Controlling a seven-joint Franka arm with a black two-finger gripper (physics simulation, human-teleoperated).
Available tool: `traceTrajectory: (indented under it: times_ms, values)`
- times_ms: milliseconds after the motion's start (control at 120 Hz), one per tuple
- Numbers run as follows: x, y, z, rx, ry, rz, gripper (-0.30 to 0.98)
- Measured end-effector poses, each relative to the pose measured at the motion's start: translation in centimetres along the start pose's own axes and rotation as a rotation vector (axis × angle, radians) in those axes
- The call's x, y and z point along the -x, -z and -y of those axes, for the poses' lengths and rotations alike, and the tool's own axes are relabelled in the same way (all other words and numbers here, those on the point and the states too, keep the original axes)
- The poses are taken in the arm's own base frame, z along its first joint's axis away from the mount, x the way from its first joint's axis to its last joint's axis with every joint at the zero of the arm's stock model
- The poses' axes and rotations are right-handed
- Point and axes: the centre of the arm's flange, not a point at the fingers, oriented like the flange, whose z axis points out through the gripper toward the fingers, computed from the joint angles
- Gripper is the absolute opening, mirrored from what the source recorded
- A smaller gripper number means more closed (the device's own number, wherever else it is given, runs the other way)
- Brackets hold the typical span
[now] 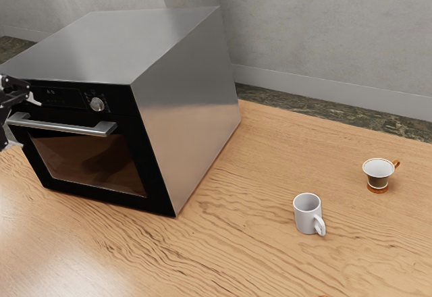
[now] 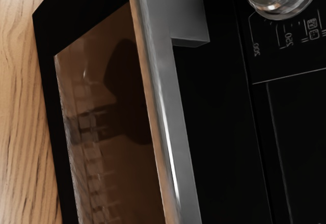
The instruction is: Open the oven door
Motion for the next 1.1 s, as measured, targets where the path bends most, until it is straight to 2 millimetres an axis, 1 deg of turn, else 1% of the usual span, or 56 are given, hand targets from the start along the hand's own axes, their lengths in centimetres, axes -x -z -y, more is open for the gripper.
traceTrajectory:
  times_ms: [125,225,275,475,608,700,758,842,908,958,1042,1100]
  values:
    - [-0.5,-0.8,0.0,0.005,0.021,-0.018,0.68]
    - [-0.5,-1.8,1.2,-0.008,0.043,-0.021,0.68]
    - [-0.5,-2.1,1.5,-0.009,0.050,-0.025,0.68]
    - [-0.6,-2.6,1.4,-0.009,0.050,-0.051,0.68]
    - [-0.8,-3.7,1.6,-0.024,0.058,-0.052,0.68]
    - [-0.7,-4.6,2.3,-0.039,0.066,-0.046,0.68]
    - [-0.6,-5.3,3.1,-0.055,0.076,-0.040,0.68]
    - [-0.5,-5.7,3.6,-0.063,0.083,-0.038,0.68]
    - [-0.3,-5.0,4.9,-0.061,0.095,-0.048,0.68]
    - [0.0,-4.0,6.2,-0.054,0.108,-0.060,0.69]
    - [1.5,-1.9,9.9,-0.039,0.131,-0.086,0.68]
    - [2.7,-0.2,13.1,-0.022,0.154,-0.113,0.68]
